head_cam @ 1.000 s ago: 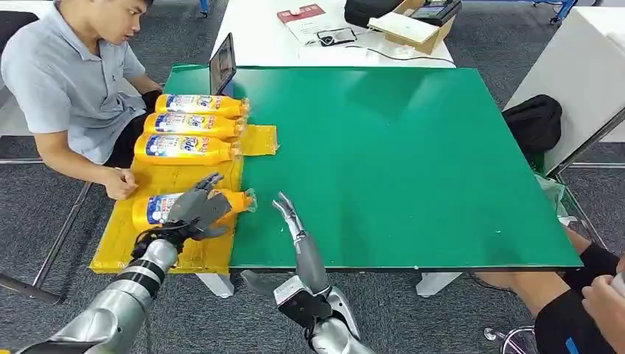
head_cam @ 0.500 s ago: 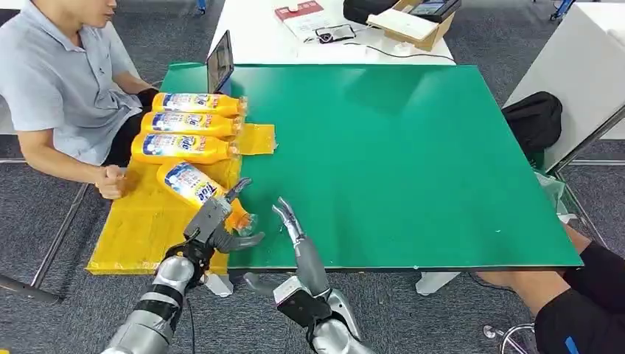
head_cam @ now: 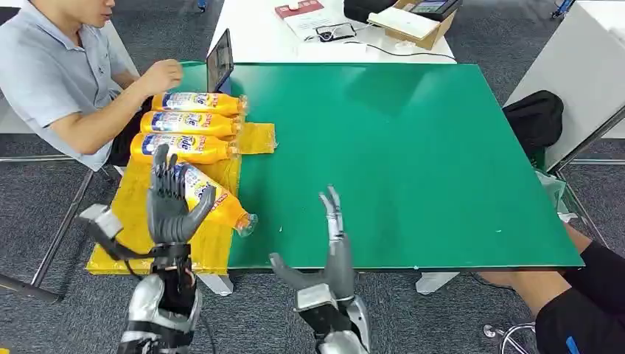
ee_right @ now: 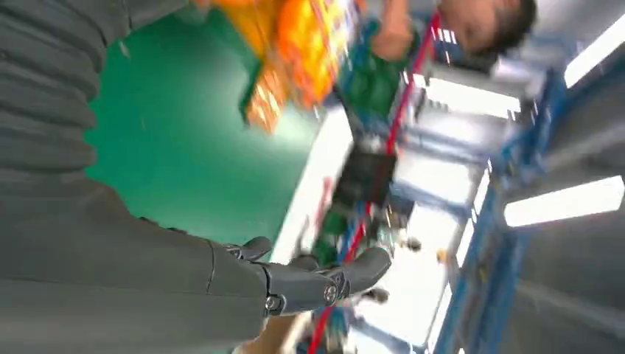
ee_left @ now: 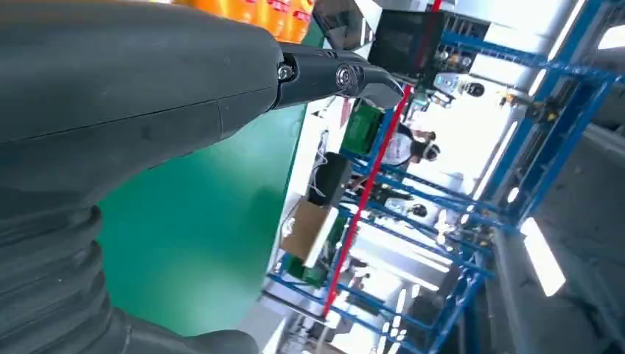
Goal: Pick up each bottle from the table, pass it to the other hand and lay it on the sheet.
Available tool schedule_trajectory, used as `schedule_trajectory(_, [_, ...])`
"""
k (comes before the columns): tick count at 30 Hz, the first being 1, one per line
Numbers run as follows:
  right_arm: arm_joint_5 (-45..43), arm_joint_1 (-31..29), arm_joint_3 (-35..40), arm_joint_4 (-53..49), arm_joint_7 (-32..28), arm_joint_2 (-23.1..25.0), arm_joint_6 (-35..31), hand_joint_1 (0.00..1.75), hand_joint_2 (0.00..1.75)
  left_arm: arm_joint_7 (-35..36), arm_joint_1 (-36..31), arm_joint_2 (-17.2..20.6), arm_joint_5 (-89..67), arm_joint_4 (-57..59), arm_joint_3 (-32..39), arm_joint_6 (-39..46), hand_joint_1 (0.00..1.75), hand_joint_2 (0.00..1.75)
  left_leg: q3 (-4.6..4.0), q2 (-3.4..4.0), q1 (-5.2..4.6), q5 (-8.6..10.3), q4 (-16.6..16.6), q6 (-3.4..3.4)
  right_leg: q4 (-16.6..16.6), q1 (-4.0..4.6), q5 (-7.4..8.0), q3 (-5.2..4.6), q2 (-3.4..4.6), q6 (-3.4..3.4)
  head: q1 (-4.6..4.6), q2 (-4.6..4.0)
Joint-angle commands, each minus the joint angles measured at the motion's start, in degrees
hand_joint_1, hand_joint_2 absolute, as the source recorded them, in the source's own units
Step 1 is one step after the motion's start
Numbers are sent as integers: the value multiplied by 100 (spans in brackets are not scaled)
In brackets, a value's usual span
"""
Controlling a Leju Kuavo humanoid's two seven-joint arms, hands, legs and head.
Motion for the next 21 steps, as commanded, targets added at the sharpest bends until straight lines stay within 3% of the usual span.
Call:
schedule_trajectory(1, [76, 440, -606, -925, 4, -98, -27, 0, 175, -20, 435, 130, 95, -577, -293, 47, 0, 175, 19, -1, 2, -12, 3, -3, 1, 2, -12, 20, 0, -8, 2, 0])
schedule_trajectory(5, [76, 440, -606, -925, 4, -98, -27, 0, 175, -20, 435, 130, 95, -577, -293, 47, 0, 175, 16, -3, 1, -7, -4, -3, -3, 1, -7, 15, -2, -8, 0, 0])
schedule_trajectory(8, [287, 769, -1241, -1053, 4, 140, -27, 0, 175, -90, 844, 197, 164, -846, -383, 185, 0, 175, 17, -5, 0, -6, -4, -3, -2, 1, -9, 16, -4, -8, 0, 0])
schedule_trajectory(11, [-569, 727, -1084, -818, 4, -68, -27, 0, 175, -164, 1009, 247, 125, -806, -455, 343, 0, 175, 32, 1, 0, -12, -11, -3, -10, 1, -11, 31, 2, -8, 0, 0])
schedule_trajectory(15, [-716, 566, -930, -627, 4, -75, -27, 0, 175, -266, 880, 252, -40, -643, -496, 470, 0, 175, 20, 0, 1, -8, -6, -2, -7, 1, -6, 20, 1, -6, 2, 0])
schedule_trajectory(17, [-1255, 448, -928, -200, 4, -49, 432, 0, 175, -277, 882, 256, -62, -654, -509, 555, 0, 175, 18, 3, 1, -7, -7, -2, -7, 1, -5, 16, 4, -7, 0, 0])
schedule_trajectory(21, [-1255, 448, -928, -200, 4, -49, 432, 0, 175, -277, 882, 256, -62, -654, -509, 555, 0, 175, 18, 5, 0, -5, -9, -2, -9, 1, -2, 17, 6, -7, 0, 0])
